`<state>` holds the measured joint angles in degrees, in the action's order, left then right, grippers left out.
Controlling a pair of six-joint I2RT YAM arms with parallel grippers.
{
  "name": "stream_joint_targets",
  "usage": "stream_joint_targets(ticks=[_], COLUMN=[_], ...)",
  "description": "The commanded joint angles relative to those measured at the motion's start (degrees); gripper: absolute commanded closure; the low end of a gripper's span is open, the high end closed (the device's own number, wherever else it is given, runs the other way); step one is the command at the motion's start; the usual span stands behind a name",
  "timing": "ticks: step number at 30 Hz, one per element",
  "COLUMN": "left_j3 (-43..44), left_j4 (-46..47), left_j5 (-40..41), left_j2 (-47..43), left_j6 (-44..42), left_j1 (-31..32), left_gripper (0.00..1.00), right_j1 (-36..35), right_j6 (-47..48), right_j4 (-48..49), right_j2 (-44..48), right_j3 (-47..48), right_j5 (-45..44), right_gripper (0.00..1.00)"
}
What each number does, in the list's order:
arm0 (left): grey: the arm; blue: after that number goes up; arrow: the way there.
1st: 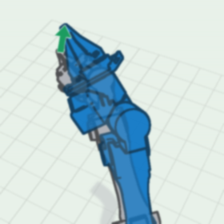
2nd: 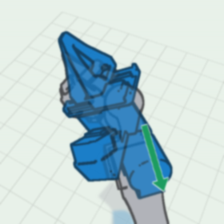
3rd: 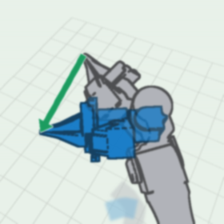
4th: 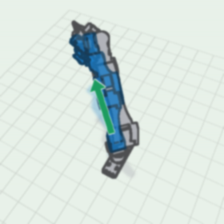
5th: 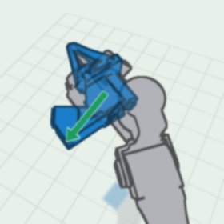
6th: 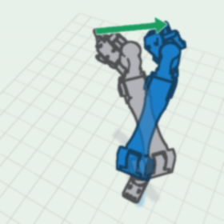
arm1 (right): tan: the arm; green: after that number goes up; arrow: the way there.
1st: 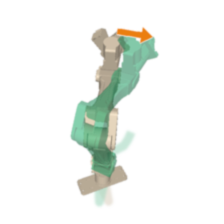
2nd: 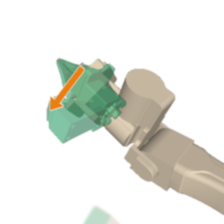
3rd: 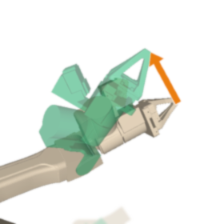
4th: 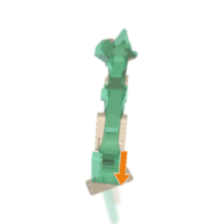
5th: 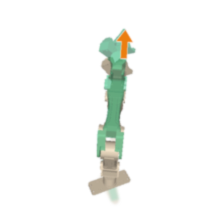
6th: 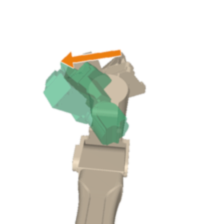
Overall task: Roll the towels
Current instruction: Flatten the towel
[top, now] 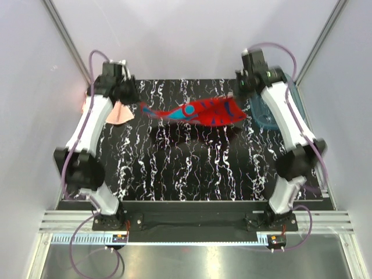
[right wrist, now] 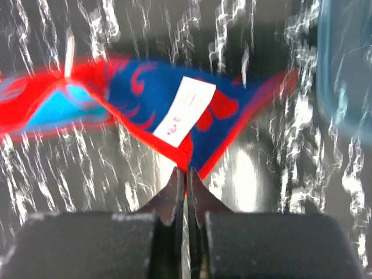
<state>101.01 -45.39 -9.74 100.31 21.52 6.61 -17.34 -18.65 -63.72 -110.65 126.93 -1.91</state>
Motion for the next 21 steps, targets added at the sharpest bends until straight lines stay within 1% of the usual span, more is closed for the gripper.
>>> stream_joint_targets(ticks=[1,2,3,4,5,6,7,8,9,11,12,13,15,17,18,21], left_j3=[-11.9,-19.5,-23.3,-26.6,-32.3,-34.5,-35.9,-38.2,-39.6,-43.4,-44.2,-44.6,-43.9,-41.2,-40.2,-37.0], left_j4=[5.0,6.4,7.9,11.3,13.0,14.3,14.7,15.2,16.2,20.4,21.9,24.7,27.0,28.9,29.6,32.2], left_j5=[1.6,1.4,1.0,0.6,-0.6,-1.2,-2.1,-2.7,-3.5,-4.1,-4.1,-4.4,-4.2,-3.7,-3.5,-3.4], left_j2=[-14.6,-16.6,-18.4,-20.7,-21.3,-21.3,-20.0,-19.3,-18.8,-18.3,-18.4,-18.1,-16.6,-12.1,-8.4,-2.2], left_j6=[-0.9,-0.2,0.5,1.5,1.9,2.2,2.6,2.6,2.7,3.9,4.3,5.2,6.2,8.3,9.7,12.4], left_j1=[0.0,-0.1,-0.2,-0.2,-0.2,-0.2,-0.2,-0.1,0.3,0.9,2.1,2.7,5.0,5.9,6.3,6.8], left_gripper=[0.61,0.59,0.59,0.60,0.73,0.75,0.76,0.71,0.62,0.52,0.43,0.40,0.31,0.30,0.29,0.28], right_j1=[0.3,0.3,0.3,0.3,0.3,0.2,0.2,0.2,0.2,0.2,0.2,0.2,0.2,0.2,0.2,0.2], right_j6=[-1.3,-2.9,-3.3,-3.8,-4.5,-4.8,-5.1,-5.4,-5.5,-5.4,-5.3,-5.2,-5.0,-4.8,-4.7,-4.5], right_j4=[13.8,14.4,14.3,14.3,14.6,15.3,17.1,17.9,18.5,19.5,19.7,19.7,19.7,19.8,19.7,19.8], right_j2=[19.4,21.4,23.5,24.2,24.6,25.6,26.2,27.0,27.2,27.5,27.4,27.2,26.6,26.1,26.0,26.0], right_j3=[-24.9,-28.3,-30.8,-35.5,-38.0,-42.6,-44.8,-46.8,-48.4,-51.4,-52.0,-52.5,-52.5,-52.5,-52.6,-53.4], right_j5=[4.2,4.7,6.1,6.9,7.7,9.2,9.8,10.3,10.3,10.2,10.1,10.2,10.4,10.6,10.7,10.8], right_gripper=[1.00,1.00,1.00,1.00,1.00,1.00,1.00,1.00,1.00,1.00,1.00,1.00,1.00,1.00,1.00,1.00])
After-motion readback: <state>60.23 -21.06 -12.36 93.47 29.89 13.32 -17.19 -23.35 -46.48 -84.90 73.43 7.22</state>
